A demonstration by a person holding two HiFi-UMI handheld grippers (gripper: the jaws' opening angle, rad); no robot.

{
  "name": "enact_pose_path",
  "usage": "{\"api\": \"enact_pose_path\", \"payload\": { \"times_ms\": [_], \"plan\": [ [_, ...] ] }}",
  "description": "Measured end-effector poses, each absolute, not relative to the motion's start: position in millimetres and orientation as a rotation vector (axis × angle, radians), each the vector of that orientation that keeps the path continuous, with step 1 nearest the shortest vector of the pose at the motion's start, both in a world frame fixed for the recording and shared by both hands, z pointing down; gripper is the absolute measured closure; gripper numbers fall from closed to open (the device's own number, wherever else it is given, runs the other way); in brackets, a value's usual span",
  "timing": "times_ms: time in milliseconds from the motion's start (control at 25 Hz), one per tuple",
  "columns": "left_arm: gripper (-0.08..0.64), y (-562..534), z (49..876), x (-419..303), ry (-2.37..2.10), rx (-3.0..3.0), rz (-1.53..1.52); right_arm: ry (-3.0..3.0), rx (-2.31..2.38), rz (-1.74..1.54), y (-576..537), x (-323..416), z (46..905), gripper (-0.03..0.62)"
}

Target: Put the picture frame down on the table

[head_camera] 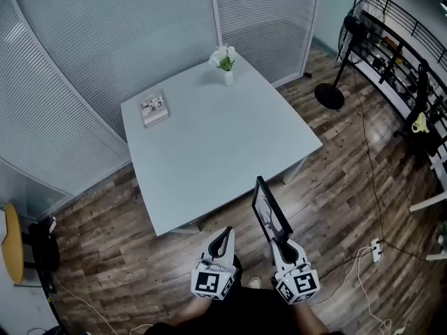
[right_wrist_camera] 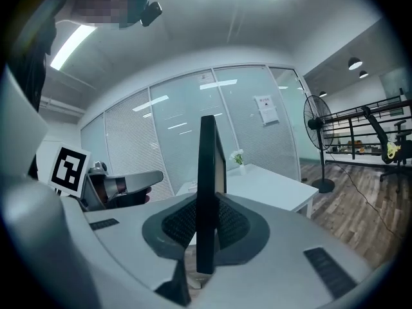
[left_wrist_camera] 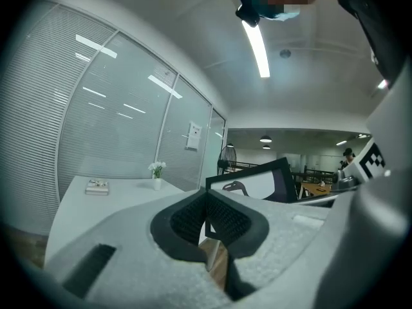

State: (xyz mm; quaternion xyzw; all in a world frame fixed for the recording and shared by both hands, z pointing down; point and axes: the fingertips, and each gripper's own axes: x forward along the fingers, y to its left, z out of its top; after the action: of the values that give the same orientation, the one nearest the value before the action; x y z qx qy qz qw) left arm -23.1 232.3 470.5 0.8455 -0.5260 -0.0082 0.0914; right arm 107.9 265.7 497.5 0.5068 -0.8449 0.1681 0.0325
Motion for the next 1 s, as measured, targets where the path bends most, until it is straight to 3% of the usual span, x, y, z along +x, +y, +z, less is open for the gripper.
{"api": "enact_pose_path", "payload": {
  "times_ms": [1000],
  "plan": [
    [0.543, 85.6, 473.4, -111.0, -1.441, 2.554, -0.018, -2.552, 1.666, 0.588, 109.0, 24.9, 490.1, 0.538]
  ]
}}
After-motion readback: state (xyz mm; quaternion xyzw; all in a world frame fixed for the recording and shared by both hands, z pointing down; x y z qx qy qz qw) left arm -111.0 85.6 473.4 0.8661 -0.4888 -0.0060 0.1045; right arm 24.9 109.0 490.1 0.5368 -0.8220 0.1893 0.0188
